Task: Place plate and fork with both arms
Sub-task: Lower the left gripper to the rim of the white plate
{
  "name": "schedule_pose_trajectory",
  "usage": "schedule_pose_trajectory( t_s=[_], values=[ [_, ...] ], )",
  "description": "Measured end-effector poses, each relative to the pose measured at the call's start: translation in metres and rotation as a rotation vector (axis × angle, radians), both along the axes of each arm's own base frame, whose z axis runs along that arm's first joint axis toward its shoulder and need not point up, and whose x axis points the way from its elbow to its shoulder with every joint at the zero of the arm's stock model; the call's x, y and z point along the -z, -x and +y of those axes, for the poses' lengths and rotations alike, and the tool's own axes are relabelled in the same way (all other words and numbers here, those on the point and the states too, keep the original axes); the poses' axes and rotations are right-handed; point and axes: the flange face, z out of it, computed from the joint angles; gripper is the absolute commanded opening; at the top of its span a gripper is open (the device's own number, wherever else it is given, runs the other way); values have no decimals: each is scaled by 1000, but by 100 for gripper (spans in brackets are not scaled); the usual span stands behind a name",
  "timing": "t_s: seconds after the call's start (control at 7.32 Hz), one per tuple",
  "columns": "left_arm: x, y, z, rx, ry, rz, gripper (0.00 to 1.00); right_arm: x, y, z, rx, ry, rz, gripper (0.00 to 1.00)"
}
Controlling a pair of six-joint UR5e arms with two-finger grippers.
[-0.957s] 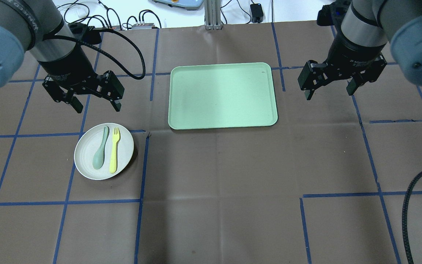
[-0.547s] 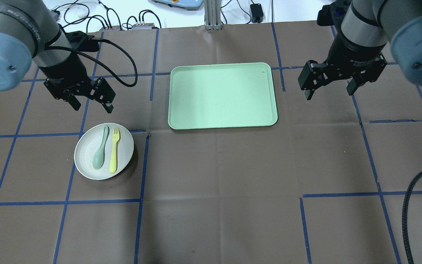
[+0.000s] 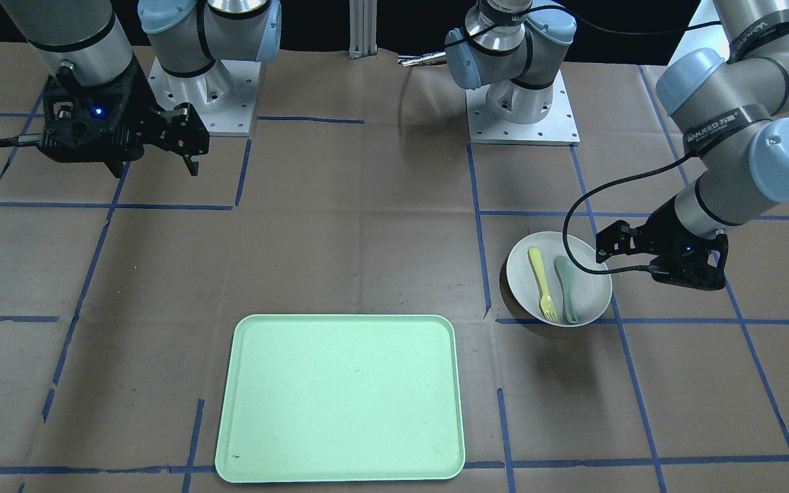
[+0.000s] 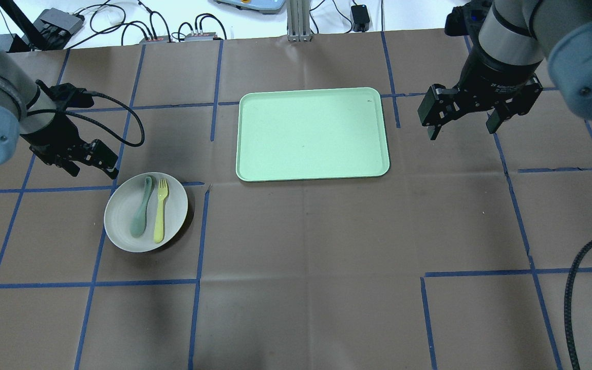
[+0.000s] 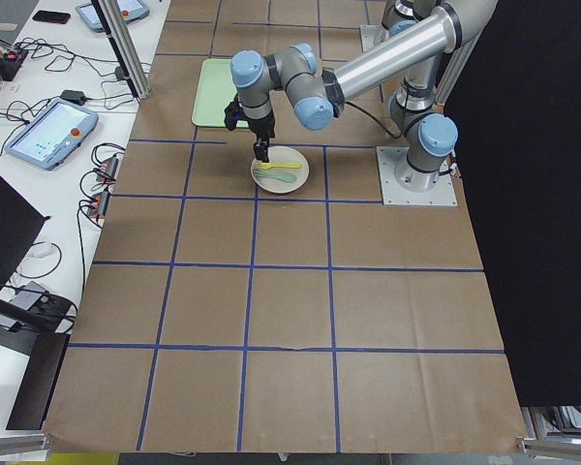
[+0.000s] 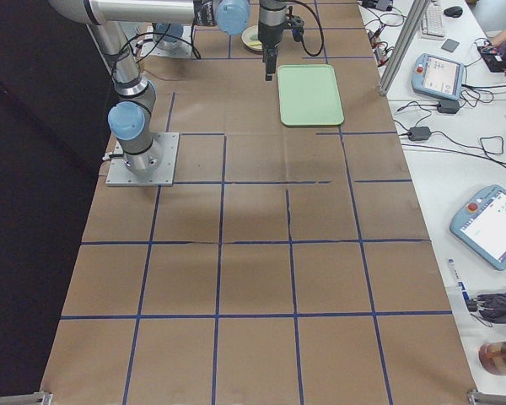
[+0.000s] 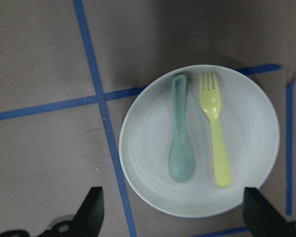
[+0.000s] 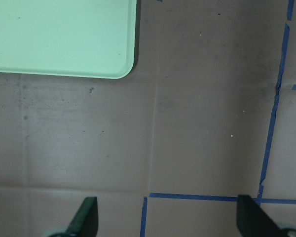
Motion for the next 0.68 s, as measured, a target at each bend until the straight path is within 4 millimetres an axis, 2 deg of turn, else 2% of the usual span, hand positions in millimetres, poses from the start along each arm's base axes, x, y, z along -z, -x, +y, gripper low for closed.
schedule_pose_trajectory(
  t_s=[0.41, 0.55, 0.68],
  values=[
    [61, -32, -3, 47, -13, 38, 98, 0, 0, 0, -1, -1, 0, 100],
    [73, -34, -3, 43, -21, 68, 94, 0, 0, 0, -1, -1, 0, 100],
    [81, -33, -1, 40, -29, 87, 94, 1, 0, 0, -1, -1, 0, 100]
  ],
)
